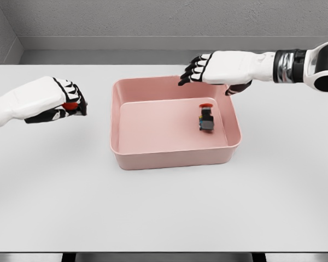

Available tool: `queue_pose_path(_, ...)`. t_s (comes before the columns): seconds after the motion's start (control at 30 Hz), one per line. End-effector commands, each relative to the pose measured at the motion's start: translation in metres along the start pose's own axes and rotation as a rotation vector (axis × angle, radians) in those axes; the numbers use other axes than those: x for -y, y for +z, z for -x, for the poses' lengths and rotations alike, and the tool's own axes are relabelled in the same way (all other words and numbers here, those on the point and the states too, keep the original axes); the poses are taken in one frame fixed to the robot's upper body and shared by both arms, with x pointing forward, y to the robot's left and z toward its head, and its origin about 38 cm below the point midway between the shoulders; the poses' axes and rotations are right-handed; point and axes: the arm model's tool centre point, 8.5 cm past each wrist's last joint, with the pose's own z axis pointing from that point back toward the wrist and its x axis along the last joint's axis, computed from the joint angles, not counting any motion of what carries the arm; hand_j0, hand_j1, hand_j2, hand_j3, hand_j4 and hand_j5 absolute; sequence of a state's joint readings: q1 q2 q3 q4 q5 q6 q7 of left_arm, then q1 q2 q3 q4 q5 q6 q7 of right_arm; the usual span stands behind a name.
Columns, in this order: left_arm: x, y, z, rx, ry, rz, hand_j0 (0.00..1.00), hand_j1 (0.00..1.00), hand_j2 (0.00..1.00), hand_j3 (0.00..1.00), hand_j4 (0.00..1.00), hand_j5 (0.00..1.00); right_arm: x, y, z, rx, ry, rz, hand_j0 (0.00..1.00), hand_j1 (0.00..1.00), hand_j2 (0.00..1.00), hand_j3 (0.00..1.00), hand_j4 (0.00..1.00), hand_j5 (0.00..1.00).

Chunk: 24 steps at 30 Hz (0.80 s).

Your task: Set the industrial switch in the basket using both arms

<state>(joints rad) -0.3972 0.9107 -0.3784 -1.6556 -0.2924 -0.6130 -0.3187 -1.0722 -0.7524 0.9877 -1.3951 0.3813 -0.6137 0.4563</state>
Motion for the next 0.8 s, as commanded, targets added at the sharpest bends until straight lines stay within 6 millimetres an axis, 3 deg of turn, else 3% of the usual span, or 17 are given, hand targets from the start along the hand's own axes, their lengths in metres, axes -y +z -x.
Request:
queue_pose_path(0.0,0.007,-0.007,-0.004,0.019,0.023,0.002,0.41,0.41,0.41,0.41,0.41,0.41,0.016,0.053,0.027,-0.124,0.005,0.056,1.00,1.00,1.00,1.00,1.00,1.00)
queue_pose_path(0.03,0.006,-0.008,-0.005,0.021,0.020,0.006,0.41,0.41,0.41,0.41,0.41,0.41,0.016,0.069,0.032,-0.154,-0.012,0.078,1.00,1.00,1.00,1.00,1.00,1.00)
queue_pose_path(0.17,0.002,-0.011,-0.008,0.034,0.014,-0.005,0.41,0.41,0.41,0.41,0.41,0.41,0.014,0.100,0.041,-0.195,-0.064,0.104,1.00,1.00,1.00,1.00,1.00,1.00)
queue_pose_path(0.2,0.000,-0.012,-0.009,0.038,0.012,-0.010,0.41,0.41,0.41,0.41,0.41,0.41,0.006,0.109,0.040,-0.196,-0.106,0.109,1.00,1.00,1.00,1.00,1.00,1.00)
queue_pose_path(0.4,-0.006,-0.028,-0.015,0.074,0.005,-0.038,0.41,0.41,0.41,0.41,0.41,0.41,-0.039,0.122,0.033,-0.217,-0.200,0.162,1.00,1.00,1.00,1.00,1.00,1.00)
queue_pose_path(0.5,-0.010,-0.036,-0.018,0.092,0.000,-0.051,0.41,0.41,0.41,0.41,0.41,0.41,-0.051,0.149,0.027,-0.256,-0.199,0.176,1.00,1.00,1.00,1.00,1.00,1.00)
queue_pose_path(0.77,-0.015,-0.061,-0.030,0.161,-0.015,-0.041,0.43,0.43,0.43,0.43,0.43,0.43,-0.092,0.153,0.016,-0.264,-0.271,0.119,1.00,1.00,1.00,1.00,1.00,1.00)
